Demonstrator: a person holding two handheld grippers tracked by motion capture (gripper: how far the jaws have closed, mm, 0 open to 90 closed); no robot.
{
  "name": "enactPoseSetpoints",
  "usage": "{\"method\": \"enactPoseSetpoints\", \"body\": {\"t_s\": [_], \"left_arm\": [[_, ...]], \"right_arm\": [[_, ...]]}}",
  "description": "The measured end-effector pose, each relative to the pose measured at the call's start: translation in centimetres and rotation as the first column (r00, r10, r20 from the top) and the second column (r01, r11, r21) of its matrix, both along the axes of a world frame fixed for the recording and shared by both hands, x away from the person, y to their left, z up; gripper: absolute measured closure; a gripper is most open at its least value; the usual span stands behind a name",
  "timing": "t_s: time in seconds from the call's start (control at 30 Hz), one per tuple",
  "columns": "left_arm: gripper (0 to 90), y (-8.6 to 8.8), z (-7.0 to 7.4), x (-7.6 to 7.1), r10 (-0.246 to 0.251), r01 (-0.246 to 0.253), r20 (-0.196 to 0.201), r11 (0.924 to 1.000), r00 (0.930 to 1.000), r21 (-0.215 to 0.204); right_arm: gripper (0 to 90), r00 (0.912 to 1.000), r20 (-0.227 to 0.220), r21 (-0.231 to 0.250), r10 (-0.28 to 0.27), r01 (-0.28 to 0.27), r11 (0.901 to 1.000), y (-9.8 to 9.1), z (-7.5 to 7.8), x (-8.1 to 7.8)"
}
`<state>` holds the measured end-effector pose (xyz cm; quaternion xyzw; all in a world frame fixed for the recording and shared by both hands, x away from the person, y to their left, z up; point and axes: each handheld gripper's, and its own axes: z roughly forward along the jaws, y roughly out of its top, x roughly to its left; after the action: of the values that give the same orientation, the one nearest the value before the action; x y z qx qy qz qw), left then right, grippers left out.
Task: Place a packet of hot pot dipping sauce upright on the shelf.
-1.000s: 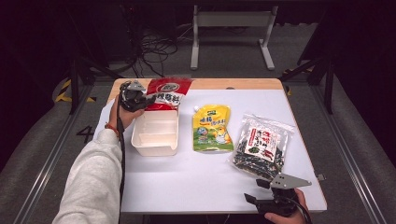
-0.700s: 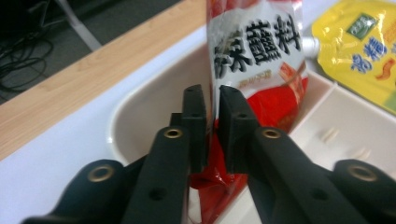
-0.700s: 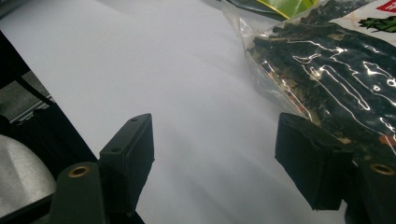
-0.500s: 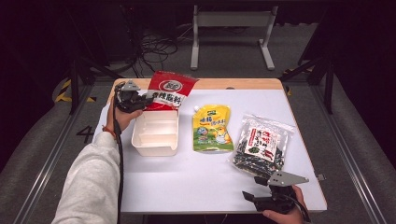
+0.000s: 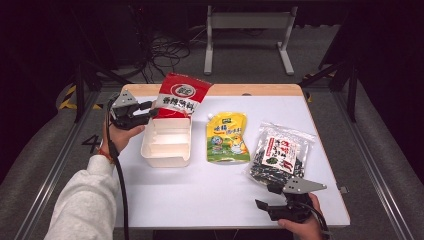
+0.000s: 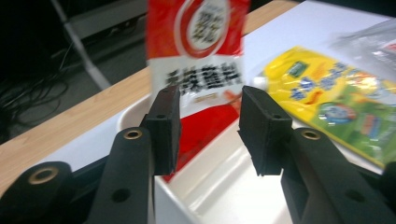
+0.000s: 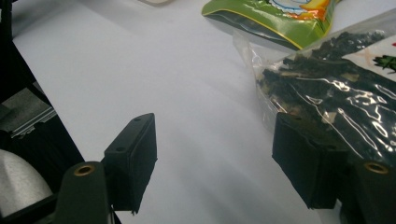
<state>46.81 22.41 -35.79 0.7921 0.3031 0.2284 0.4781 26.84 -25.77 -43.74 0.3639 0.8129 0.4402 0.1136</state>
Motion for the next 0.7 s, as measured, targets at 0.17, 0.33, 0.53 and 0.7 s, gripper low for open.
{"method": "enactPoseSetpoints", "body": {"t_s": [0.17, 0.33, 0.53, 0.7], "left_arm": [[50.1, -0.5, 0.4, -3.4, -0.046, 0.046, 0.025, 0.9989, 0.9986, 0.006], [44.8, -0.8, 0.4, -6.8, -0.075, 0.074, 0.053, 0.9967, 0.9957, 0.033], [38.3, -0.6, 0.1, -10.3, -0.082, 0.080, 0.071, 0.9960, 0.9940, 0.041], [36.3, -0.6, -0.9, -12.7, -0.104, 0.099, 0.072, 0.9929, 0.9920, 0.066]], "right_arm": [[32.8, 0.9998, 0.017, -0.008, -0.003, 0.003, 1.0000, 0.1, 0.4, 0.4], [34.2, 0.9996, 0.027, -0.020, 0.002, -0.001, 0.9998, 0.0, 0.7, 0.5], [36.8, 0.9987, 0.050, -0.032, 0.009, -0.007, 0.9995, 0.1, 1.3, 0.5], [40.0, 0.9991, 0.042, -0.026, 0.008, -0.007, 0.9996, 0.1, 1.4, 1.0]]}}
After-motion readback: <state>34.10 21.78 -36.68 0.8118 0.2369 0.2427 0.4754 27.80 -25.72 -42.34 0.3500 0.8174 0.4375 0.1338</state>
